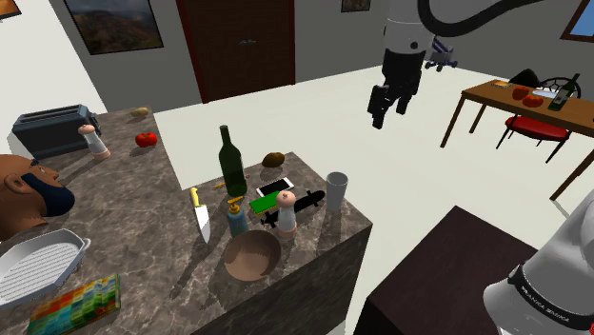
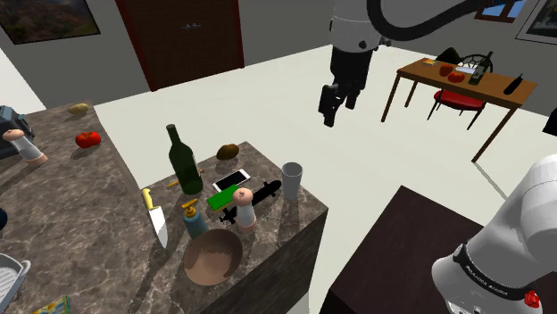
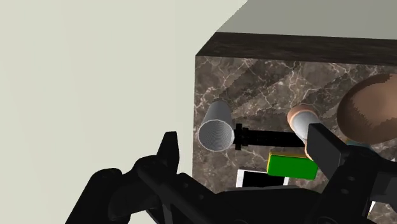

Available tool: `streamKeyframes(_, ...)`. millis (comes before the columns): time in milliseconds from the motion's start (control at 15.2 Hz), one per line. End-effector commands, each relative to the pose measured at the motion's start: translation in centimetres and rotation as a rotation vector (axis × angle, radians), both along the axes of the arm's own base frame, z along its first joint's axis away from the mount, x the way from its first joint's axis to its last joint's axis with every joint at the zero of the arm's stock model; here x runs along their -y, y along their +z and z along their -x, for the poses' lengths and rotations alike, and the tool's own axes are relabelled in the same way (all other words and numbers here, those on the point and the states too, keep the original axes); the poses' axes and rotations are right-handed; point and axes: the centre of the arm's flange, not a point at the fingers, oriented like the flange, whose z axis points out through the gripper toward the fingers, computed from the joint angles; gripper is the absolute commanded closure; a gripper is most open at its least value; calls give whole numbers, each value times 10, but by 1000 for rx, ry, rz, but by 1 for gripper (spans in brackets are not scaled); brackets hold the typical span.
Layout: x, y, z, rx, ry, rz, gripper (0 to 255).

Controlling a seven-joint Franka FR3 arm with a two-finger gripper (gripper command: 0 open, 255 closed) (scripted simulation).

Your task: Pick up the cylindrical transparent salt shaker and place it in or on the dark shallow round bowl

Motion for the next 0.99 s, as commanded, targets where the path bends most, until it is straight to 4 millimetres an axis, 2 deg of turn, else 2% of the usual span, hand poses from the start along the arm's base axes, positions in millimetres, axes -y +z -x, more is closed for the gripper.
streamKeyframes(0,-12,-17,-14,-8,3,2,0)
streamKeyframes(924,-107,-147,-118,-69,24,24,0)
